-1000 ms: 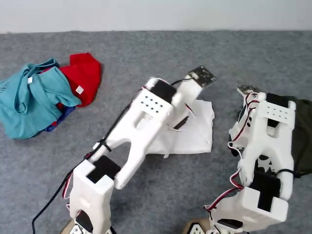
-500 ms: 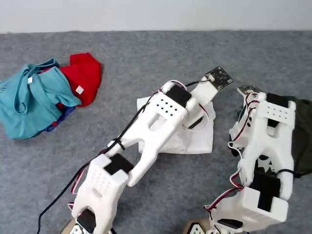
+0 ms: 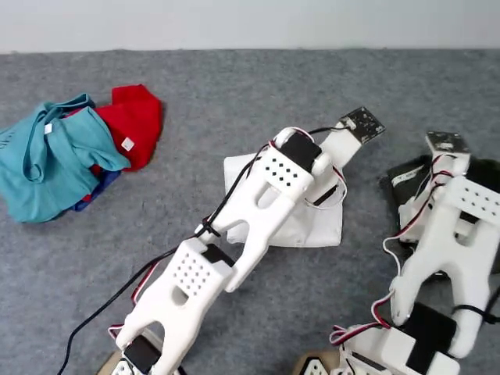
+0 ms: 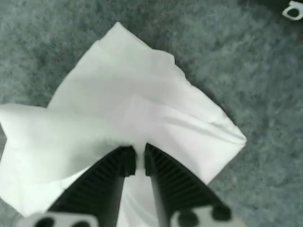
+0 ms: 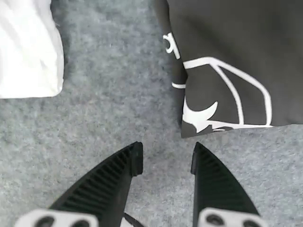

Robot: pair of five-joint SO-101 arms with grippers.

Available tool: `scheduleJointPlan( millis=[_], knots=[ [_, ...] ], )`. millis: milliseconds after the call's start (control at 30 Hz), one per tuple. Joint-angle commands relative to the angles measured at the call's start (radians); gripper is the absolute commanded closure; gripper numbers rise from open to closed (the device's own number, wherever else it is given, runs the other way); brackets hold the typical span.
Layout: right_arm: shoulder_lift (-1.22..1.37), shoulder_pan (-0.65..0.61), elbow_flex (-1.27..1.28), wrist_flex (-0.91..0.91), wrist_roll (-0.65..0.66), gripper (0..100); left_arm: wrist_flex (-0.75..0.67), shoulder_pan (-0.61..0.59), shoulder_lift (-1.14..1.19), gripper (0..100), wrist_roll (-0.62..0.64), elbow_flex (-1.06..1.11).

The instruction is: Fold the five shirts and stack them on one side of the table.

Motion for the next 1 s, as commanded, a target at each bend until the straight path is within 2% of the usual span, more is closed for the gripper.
scheduleJointPlan(
  millis=[0, 467, 867, 967],
  knots=[
    [-0.05, 0.007, -0.002, 0.005, 0.009, 81.6, 0.025, 0.023, 0.028, 99, 0.011, -0.113],
    [-0.053, -0.062, 0.089, -0.022, 0.005, 81.6, 0.028, 0.051, 0.187, 98, 0.011, -0.364],
    [-0.053, -0.053, 0.089, -0.019, 0.0, 81.6, -0.003, 0.11, 0.192, 98, 0.011, -0.403],
    [-0.053, -0.027, 0.089, -0.019, -0.018, 81.6, 0.002, 0.115, 0.192, 91, 0.011, -0.401]
  ],
)
